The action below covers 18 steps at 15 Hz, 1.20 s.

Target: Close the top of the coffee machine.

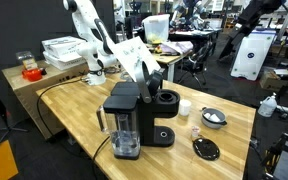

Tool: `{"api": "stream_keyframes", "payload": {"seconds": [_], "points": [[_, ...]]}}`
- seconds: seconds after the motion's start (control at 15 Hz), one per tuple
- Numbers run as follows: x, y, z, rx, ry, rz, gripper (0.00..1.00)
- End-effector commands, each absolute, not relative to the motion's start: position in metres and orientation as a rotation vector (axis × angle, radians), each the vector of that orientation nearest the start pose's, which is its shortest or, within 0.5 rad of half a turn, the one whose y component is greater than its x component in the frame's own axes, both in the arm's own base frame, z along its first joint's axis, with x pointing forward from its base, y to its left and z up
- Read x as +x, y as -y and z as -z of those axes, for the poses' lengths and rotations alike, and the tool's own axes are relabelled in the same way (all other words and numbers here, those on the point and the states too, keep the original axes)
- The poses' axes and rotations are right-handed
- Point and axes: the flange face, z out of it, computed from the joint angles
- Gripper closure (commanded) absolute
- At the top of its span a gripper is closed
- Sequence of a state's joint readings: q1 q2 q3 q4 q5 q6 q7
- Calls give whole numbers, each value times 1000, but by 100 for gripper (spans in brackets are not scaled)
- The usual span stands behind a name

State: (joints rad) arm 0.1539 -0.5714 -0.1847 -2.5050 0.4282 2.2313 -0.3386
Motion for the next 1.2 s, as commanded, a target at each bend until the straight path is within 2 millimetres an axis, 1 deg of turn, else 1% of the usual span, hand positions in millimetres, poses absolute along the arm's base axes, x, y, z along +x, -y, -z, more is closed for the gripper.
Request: {"api": "stream_keyframes", "payload": {"seconds": [0.0,0.53,0.73,0.87,1.0,1.13], "points": [[407,4,-509,-2680,134,485,0],[406,7,-513,-2660,124,491,0],[415,5,-517,-2596,120,526,0],[431,-4,-520,-2558,130,541,0],[446,-21,-522,-2512,155,548,0],[463,-43,-517,-2459,168,538,0]]}}
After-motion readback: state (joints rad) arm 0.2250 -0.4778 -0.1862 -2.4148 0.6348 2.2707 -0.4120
